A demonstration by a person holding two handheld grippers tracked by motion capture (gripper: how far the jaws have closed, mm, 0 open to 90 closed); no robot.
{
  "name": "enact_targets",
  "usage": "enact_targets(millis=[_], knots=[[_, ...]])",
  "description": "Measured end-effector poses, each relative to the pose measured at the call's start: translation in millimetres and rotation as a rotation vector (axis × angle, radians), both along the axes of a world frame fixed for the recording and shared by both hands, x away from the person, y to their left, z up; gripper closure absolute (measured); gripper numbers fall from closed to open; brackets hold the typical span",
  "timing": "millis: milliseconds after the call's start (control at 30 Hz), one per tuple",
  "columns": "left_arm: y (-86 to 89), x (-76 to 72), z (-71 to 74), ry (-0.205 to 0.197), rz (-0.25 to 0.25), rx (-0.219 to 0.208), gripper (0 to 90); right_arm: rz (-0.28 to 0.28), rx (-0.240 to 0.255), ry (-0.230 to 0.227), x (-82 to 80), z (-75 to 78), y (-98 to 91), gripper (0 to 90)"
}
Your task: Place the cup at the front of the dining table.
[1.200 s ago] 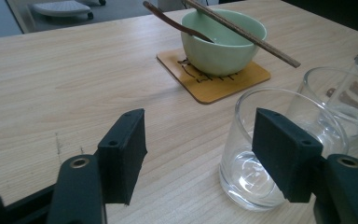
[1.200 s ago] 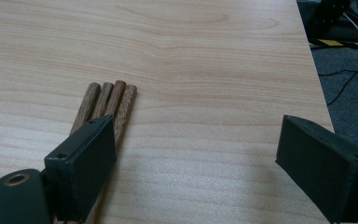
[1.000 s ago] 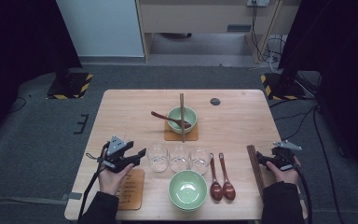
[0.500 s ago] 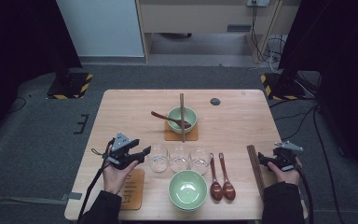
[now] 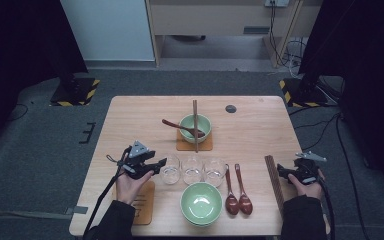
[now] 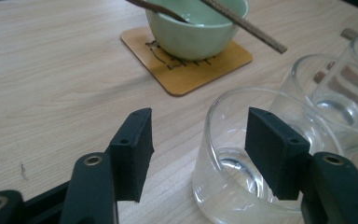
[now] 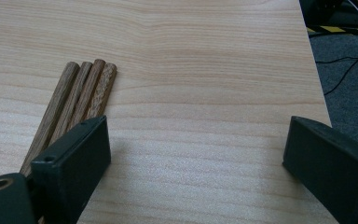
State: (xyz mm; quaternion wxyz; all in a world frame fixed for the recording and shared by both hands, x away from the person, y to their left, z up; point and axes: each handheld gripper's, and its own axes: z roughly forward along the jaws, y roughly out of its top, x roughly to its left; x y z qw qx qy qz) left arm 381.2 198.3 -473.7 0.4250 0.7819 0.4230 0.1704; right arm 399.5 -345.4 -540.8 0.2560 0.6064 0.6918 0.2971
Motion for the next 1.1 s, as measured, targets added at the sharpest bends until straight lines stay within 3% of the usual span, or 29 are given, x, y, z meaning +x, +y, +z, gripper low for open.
enact_targets(millis=[100,367,433,567,667,833,1100], knots=[[-4.7,2.1,-2.2,0.016,-0.008,0.044,44.8,0.002,0.002,0.003,0.6,0.0,0.1,6.2],[-13.5,8.7,-4.8,0.06,-0.021,0.075,51.1,0.002,0.001,0.003,0.6,-0.1,0.1,6.1],[-14.3,10.2,-6.0,0.077,-0.02,0.057,53.9,0.003,0.001,0.003,0.7,-0.1,0.2,6.0],[-14.5,12.8,-8.6,0.121,-0.012,0.061,58.0,0.003,0.001,0.003,0.7,-0.1,0.2,6.0],[-15.3,13.3,-9.6,0.132,-0.013,0.06,61.4,0.003,0.001,0.003,0.7,-0.1,0.2,5.9],[-16.9,15.4,-11.2,0.174,-0.024,0.028,67.5,0.003,0.001,0.003,0.7,-0.1,0.2,5.9],[-20.6,17.3,-9.6,0.179,-0.018,0.071,74.6,0.004,0.001,0.004,0.7,-0.1,0.2,5.9]])
